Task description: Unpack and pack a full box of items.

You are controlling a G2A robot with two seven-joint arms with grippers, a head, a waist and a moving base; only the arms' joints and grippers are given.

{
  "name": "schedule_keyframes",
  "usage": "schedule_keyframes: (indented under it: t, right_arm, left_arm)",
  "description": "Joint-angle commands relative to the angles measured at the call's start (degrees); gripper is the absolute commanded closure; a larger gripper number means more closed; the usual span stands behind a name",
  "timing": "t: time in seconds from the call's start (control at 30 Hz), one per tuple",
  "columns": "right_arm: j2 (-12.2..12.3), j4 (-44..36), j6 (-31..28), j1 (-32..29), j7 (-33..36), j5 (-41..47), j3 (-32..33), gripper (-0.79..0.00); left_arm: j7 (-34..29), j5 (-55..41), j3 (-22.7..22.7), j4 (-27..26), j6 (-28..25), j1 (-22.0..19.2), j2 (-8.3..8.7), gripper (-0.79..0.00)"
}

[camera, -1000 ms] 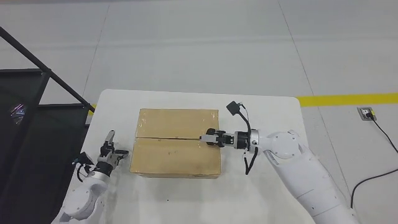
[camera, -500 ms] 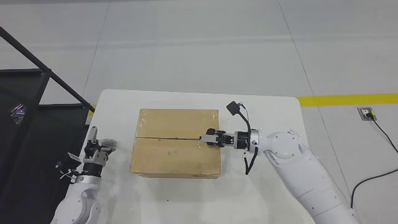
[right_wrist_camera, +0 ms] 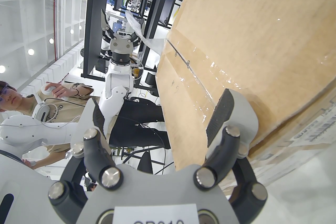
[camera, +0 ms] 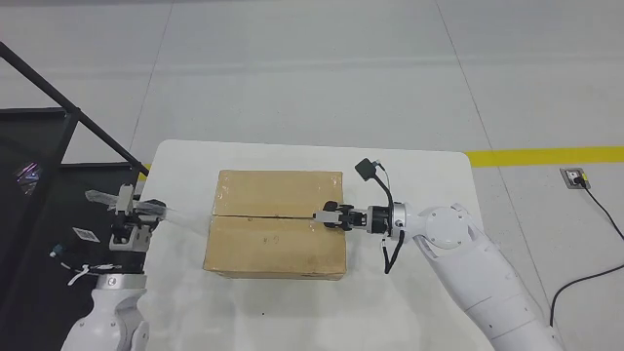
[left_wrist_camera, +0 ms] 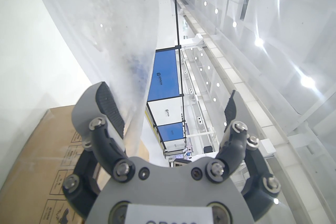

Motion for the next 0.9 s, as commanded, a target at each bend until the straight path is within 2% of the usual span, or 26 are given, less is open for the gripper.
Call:
schedule_keyframes:
  t: [0.0, 0.6, 0.7, 0.87]
  right_arm:
    - [0.00, 0.00, 0.00, 0.00, 0.00, 0.00, 0.00, -0.785]
    - [0.00, 0.00, 0.00, 0.00, 0.00, 0.00, 0.00, -0.785]
    - [0.23, -2.60, -0.12, -1.77, -2.16, -0.76, 0.55, -0.785]
    - [1.05, -6.78, -0.75, -4.49, -1.82, -0.89, 2.51, -0.785]
  left_arm:
    - [-0.16, 0.84, 0.38, -0.24, 0.43, -0.51, -0.11, -0.785]
    - [2.01, 12.13, 5.99, -3.62, 1.82, -2.69, -1.54, -0.785]
    - [2.13, 13.24, 6.88, -3.81, 2.40, -3.23, -1.78, -0.785]
    - [2.50, 15.09, 8.84, -3.82, 3.41, -4.18, -2.26, -0.785]
